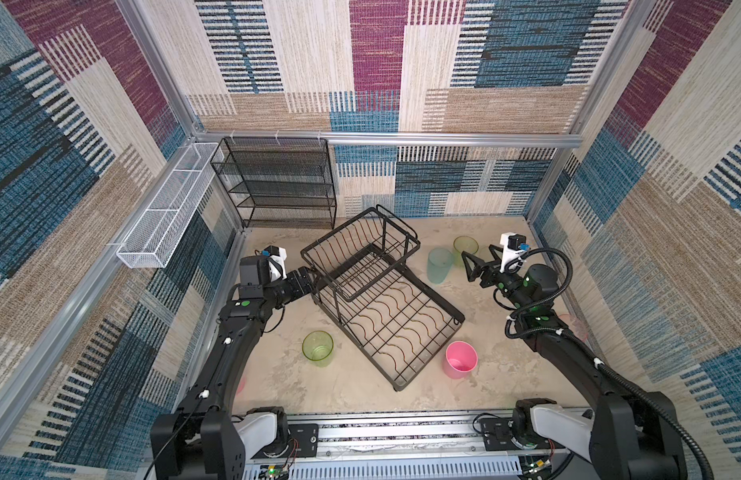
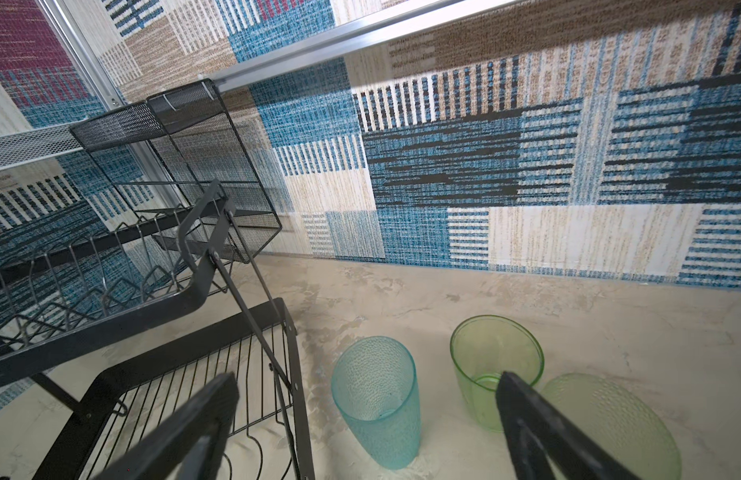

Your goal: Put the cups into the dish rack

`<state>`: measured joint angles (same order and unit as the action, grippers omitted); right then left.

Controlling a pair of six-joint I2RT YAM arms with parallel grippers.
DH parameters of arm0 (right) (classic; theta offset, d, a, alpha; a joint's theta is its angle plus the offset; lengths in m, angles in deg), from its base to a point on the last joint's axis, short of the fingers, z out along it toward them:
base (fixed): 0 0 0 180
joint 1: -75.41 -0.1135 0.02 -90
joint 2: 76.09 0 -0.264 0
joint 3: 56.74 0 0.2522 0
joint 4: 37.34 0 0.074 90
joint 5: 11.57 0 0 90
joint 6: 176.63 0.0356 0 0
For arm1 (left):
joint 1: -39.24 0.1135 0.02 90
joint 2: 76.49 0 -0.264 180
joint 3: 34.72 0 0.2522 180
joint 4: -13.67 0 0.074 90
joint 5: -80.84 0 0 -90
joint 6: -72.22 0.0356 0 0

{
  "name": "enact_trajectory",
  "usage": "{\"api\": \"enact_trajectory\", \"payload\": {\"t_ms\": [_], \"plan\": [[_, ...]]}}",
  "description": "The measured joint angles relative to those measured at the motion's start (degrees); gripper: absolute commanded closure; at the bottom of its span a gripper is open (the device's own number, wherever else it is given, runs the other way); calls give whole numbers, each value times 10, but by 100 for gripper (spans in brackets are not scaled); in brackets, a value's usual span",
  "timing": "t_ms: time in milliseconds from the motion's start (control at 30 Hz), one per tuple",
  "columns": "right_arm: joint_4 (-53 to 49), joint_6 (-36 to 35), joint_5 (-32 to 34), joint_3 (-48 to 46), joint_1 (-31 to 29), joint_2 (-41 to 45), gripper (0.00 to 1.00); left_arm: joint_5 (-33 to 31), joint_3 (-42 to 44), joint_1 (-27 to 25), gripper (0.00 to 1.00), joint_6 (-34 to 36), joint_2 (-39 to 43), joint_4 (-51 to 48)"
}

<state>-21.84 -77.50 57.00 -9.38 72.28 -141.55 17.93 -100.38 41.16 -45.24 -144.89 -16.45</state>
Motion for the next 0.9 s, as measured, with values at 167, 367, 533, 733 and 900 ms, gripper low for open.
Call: {"api": "enact_trajectory", "payload": {"t_ms": [167, 367, 533, 733, 900], "plan": [[0, 0, -6, 1, -2, -4, 0, -2, -40, 1, 19, -2, -42, 16], [0, 0, -6, 1, -7, -6, 0, -2, -95, 0, 20, -4, -116, 40], [-5, 3, -4, 6, -23, -12, 0, -5, -156, 5, 20, -4, -185, 55], [-15, 2, 11, 14, -64, -25, 0, -13, -231, 11, 21, -2, -266, 74], [-36, 1, 30, 15, -106, -35, 0, -14, -271, 13, 21, -2, -305, 80]]}}
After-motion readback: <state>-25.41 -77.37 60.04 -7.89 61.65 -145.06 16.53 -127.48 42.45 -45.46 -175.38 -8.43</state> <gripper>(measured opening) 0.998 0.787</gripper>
